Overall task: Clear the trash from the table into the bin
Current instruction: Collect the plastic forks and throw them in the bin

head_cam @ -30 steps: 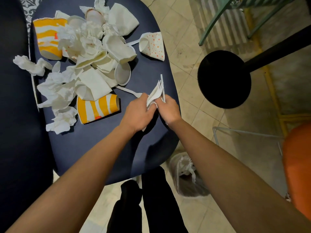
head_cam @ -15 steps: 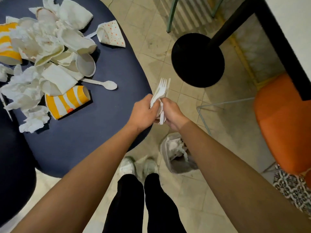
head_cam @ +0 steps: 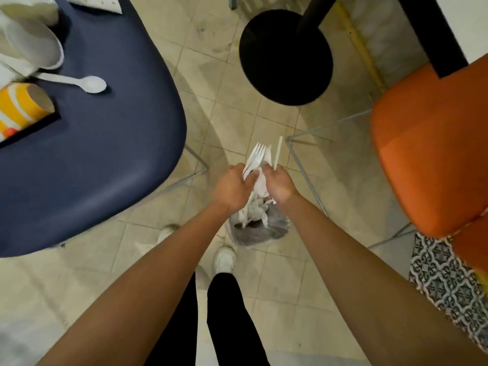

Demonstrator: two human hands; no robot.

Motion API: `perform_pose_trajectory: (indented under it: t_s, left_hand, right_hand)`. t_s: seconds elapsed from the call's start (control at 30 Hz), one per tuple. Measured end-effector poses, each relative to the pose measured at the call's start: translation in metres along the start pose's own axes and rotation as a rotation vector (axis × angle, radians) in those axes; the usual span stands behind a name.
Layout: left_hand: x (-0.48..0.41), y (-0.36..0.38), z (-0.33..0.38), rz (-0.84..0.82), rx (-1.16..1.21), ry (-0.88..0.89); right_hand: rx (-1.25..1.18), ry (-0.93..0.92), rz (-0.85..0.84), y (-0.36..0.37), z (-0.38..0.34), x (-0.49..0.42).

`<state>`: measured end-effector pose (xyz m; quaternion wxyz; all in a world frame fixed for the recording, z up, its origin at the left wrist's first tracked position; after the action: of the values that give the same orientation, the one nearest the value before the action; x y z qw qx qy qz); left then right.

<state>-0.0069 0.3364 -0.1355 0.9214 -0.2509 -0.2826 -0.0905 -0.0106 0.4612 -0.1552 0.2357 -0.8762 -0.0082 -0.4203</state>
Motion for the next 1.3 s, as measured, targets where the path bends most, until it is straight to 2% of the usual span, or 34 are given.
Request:
perform_pose_trajectory:
  t_s: [0.17, 0.37, 0.53, 0.77, 0.9, 1.03, 1.17, 1.3]
  left_hand:
    - [0.001, 0.055, -0.038, -0.024, -0.055, -0.139]
    - [-0.012, 0.109, -0.081, -0.201, -0.121, -0.251]
    - [-0.033, 0.149, -0.122, -0.316, -0.042, -0.356]
    - [-0.067, 0.201, -0.174, -0.395, 0.157, -0.578]
    - [-0.092, 0.218, -0.187, -0.397, 0.193, -0.57]
    - [-0.113, 0.226, -0.198, -0.386, 0.083, -0.541]
    - [-0.125, 0.235, -0.204, -0.395, 0.042, -0.52]
    - [-0.131, 0.234, -0.205, -0.361, -0.098, -0.464]
  right_hand:
    - [0.136, -0.009, 0.002, -0.006, 0.056, -0.018]
    - [0.146, 0.05, -0.028, 0.007, 0.115, -0.045]
    - [0.184, 0.123, -0.015, 0.018, 0.16, -0.075]
    - [0.249, 0.204, -0.053, 0.046, 0.215, -0.128]
    - [0.332, 0.209, -0.072, 0.054, 0.235, -0.163]
    - [0.36, 0.192, -0.072, 0.059, 0.251, -0.187]
    - [0.32, 0.217, -0.09, 0.068, 0.259, -0.196]
    - [0.251, 0.21, -0.101, 0.076, 0.261, -0.201]
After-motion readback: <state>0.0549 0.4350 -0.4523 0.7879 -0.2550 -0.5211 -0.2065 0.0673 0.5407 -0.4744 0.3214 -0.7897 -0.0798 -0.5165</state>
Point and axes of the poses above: each hand's wrist, its own x-axis away from the middle knuckle, its own y-axis out of the palm, z = x × y, the point moved 9 cm from there along -x, towards the middle knuckle, and after that the axes turned 3 degrees about -y, right-handed, at the moved point
